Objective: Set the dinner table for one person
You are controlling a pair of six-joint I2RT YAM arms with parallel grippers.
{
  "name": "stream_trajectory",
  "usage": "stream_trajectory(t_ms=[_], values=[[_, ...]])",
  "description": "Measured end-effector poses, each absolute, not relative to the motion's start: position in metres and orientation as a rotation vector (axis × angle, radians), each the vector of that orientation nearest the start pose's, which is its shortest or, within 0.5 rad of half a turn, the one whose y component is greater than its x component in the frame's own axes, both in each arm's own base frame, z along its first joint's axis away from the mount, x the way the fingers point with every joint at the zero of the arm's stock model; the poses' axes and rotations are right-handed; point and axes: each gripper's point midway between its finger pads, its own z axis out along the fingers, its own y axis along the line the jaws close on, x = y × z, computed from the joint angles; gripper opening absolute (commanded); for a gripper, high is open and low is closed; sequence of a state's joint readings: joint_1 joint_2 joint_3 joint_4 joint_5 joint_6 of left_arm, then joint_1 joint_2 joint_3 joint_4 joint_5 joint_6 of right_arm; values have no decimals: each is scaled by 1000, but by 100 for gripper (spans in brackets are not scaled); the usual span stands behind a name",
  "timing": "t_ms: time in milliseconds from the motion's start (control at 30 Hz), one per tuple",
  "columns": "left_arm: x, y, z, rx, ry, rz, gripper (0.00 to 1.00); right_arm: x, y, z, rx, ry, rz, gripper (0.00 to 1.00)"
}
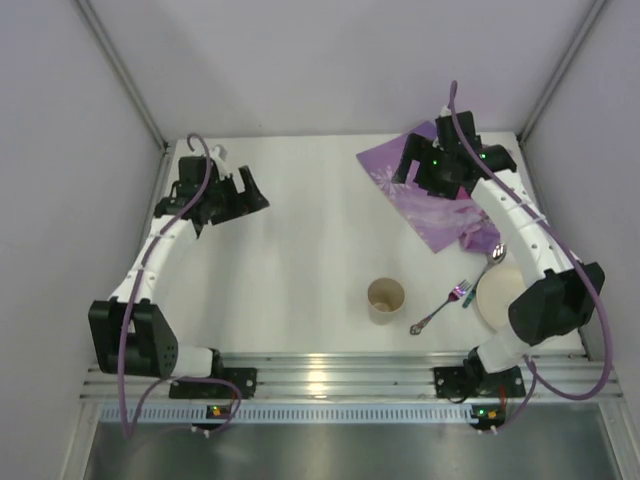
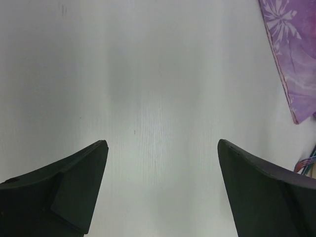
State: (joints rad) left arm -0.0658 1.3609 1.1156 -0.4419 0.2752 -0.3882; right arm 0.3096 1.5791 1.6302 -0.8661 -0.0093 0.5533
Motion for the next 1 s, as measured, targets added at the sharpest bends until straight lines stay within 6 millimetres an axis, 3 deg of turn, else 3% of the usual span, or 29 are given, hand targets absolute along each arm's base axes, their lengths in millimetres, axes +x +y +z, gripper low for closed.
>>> stream_trajectory(t_ms=[100,167,233,300,400,467,533,667,800,1000], values=[[383,-98,208,-208,2289,-601,98,379,148,242,296,2415,426,100],[398,-120,225,-168,2233,-766,98,370,146,234,308,2432,429,100],[409,-137,219,-184,2255,-863,98,357,142,226,325,2450,426,100],[430,-158,197,-195,2325,-879,98,341,137,222,339,2463,425,100],[465,-212,158,-136,2434,-835,98,321,130,225,355,2447,437,100],[477,-250,140,-100,2473,-847,98,306,126,229,364,2431,448,100],[480,-294,117,-76,2512,-887,98,294,122,231,371,2418,453,100],[476,-353,87,-74,2536,-1002,98,268,112,234,395,2408,446,100],[479,-411,84,-90,2446,-1250,98,246,99,234,412,2405,409,100],[491,-503,115,-29,2210,-1587,98,223,87,233,445,2413,367,100]])
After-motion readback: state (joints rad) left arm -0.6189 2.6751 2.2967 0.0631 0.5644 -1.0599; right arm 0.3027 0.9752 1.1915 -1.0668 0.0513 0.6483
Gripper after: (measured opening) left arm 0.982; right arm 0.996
